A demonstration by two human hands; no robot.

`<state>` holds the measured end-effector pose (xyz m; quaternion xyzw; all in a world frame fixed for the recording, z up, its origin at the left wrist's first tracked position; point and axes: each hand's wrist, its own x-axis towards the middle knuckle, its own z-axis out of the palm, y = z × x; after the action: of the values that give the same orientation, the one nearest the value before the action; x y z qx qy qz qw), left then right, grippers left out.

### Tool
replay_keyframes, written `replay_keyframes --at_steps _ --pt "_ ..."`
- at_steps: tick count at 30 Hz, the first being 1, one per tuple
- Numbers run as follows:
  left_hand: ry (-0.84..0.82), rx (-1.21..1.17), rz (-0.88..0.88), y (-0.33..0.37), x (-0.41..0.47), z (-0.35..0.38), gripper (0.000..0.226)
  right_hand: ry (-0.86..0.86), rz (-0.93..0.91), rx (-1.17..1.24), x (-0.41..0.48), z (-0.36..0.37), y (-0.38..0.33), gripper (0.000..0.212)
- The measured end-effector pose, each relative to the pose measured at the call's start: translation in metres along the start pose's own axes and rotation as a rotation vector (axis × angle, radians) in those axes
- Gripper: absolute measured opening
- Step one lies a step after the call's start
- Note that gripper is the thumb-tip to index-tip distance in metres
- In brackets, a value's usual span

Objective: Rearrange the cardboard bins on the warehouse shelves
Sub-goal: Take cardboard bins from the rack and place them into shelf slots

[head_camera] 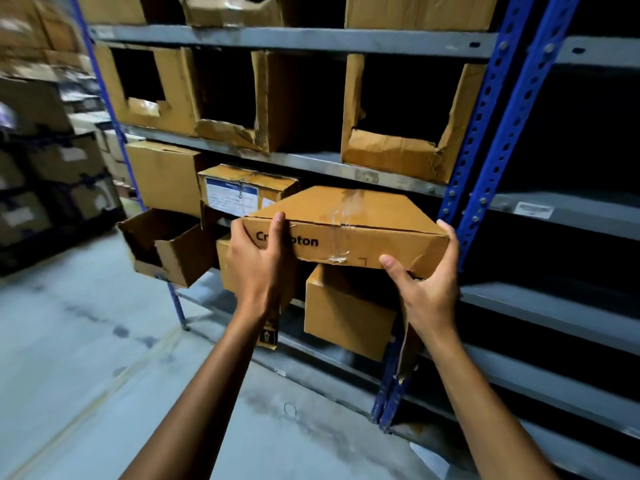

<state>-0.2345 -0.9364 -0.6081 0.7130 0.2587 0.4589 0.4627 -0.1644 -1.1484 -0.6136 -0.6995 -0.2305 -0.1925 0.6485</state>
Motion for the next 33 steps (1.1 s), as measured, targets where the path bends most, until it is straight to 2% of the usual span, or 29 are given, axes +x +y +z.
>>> replay_keyframes --at_steps 4,8,11,15,18,21,29,33 --pt "0.098 0.080 0.062 0.032 -0.012 -0.049 0.067 -0.127 -0.034 -0.015 -0.007 0.006 -0.043 0.108" --pt "0.079 0.167 0.077 0.049 -0.014 -0.096 0.104 -0.217 -0.084 0.014 -0.006 0.015 -0.084 0.113" --pt "0.050 0.227 0.100 0.068 -0.015 -0.130 0.116 -0.274 -0.128 -0.017 -0.001 0.020 -0.113 0.112" --pt "0.004 0.348 0.096 0.096 -0.019 -0.170 0.110 -0.378 -0.116 -0.093 0.001 0.026 -0.146 0.108" --pt "-0.010 0.449 0.007 0.089 -0.011 -0.196 0.101 -0.467 -0.055 -0.108 -0.004 0.042 -0.150 0.106" --pt "-0.010 0.526 -0.088 0.069 -0.011 -0.213 0.092 -0.574 0.062 -0.095 -0.012 0.063 -0.138 0.104" --pt "-0.038 0.762 -0.256 -0.010 -0.033 -0.235 0.087 -0.788 0.339 -0.190 -0.070 0.120 -0.066 0.093" --pt "-0.087 0.813 -0.323 -0.051 -0.031 -0.239 0.085 -0.873 0.460 -0.238 -0.092 0.143 -0.045 0.096"
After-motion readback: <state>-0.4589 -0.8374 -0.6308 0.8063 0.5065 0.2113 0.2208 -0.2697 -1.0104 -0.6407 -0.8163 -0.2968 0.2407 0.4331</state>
